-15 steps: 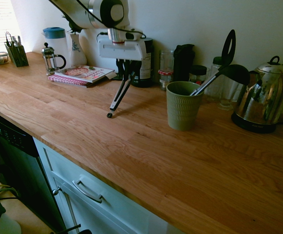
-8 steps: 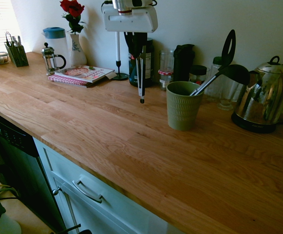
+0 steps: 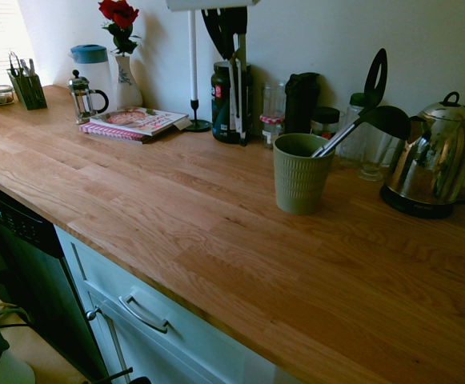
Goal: Put the tongs back in the holder
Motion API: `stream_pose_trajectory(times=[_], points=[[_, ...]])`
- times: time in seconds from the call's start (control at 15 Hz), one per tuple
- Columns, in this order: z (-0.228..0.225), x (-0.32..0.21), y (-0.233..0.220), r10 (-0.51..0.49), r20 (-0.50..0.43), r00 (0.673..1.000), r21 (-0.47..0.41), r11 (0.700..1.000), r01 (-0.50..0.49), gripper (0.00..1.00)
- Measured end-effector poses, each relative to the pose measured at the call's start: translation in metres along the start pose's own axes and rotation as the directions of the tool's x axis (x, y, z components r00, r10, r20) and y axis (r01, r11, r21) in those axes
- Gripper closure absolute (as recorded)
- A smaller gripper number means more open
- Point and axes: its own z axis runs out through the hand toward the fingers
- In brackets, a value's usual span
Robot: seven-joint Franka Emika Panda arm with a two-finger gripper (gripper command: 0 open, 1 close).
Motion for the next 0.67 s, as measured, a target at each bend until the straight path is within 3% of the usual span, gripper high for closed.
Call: stream_pose_trajectory(times=[0.13, 0.27, 0.67], points=[[-0.053, 0.015, 0.012, 0.016, -0.063, 0.998, 0.014, 1.000, -0.015, 1.00], [-0.074, 0.025, 0.029, 0.034, -0.088, 0.996, 0.014, 0.999, -0.032, 1.00], [-0.004, 0.047, 0.098, 0.077, -0.092, 0.993, -0.006, 0.997, -0.078, 1.00]])
